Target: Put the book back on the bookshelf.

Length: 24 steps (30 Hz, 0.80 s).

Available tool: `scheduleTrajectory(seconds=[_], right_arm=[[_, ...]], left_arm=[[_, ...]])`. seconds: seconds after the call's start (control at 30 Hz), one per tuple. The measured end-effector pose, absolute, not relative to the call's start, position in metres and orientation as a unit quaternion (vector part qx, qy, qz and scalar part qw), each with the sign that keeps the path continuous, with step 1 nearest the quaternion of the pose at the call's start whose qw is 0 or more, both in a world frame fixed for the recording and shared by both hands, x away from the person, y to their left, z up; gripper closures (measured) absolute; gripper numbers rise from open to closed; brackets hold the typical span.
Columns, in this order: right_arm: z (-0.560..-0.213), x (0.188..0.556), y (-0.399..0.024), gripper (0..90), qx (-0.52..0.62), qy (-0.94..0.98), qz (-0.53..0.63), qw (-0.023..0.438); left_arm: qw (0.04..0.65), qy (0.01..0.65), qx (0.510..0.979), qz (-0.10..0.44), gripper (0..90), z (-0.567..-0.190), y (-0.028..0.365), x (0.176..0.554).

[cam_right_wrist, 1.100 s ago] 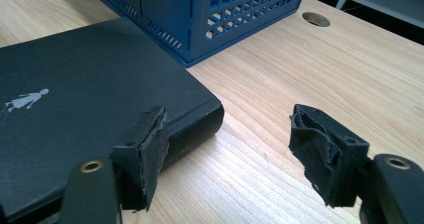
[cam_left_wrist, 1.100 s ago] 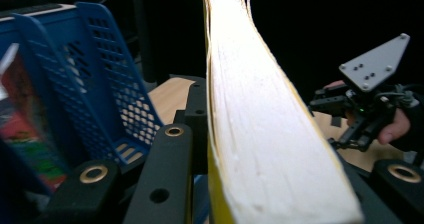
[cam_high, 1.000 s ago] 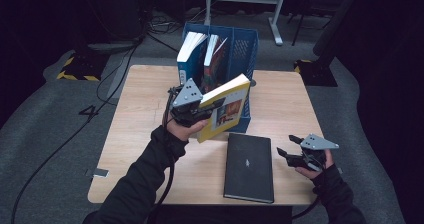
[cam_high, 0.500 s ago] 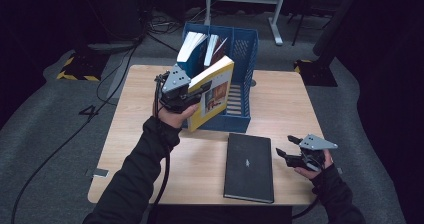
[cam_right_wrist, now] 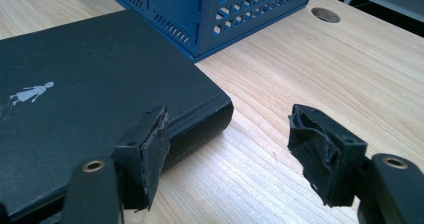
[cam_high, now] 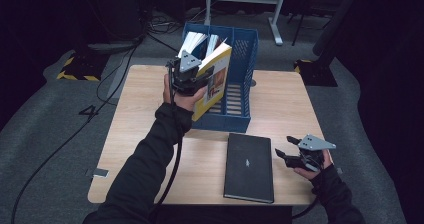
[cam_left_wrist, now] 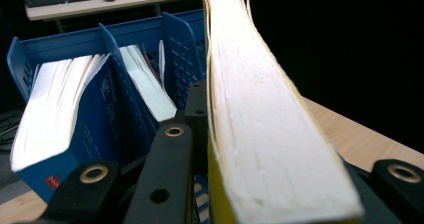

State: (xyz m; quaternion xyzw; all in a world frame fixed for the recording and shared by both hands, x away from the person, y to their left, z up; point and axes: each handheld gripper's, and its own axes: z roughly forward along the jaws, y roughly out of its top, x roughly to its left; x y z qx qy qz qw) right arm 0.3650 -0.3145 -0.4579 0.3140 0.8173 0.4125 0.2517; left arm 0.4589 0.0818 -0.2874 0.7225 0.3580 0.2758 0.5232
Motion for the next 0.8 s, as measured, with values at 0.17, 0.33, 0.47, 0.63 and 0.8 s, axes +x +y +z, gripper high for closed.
scheduleTrajectory(seconds=[0.17,0.33,0.47,0.63,0.8], right_arm=[[-0.458,0.364,-0.315,33.1,0.314,0.817,0.413,0.251],[-0.458,0.364,-0.314,33.4,0.311,0.819,0.412,0.251],[-0.460,0.364,-0.312,33.4,0.307,0.824,0.407,0.249],[-0.460,0.364,-0.311,33.5,0.303,0.825,0.405,0.249],[-0.461,0.363,-0.311,33.5,0.301,0.826,0.405,0.250]], left_arm=[[0.512,0.381,0.719,0.278,75.3,-0.289,0.070,0.475],[0.501,0.394,0.715,0.287,75.2,-0.289,0.059,0.484],[0.493,0.412,0.709,0.291,75.2,-0.288,0.046,0.494],[0.475,0.426,0.707,0.306,75.2,-0.287,0.031,0.502],[0.464,0.446,0.698,0.314,75.2,-0.283,0.028,0.514]])
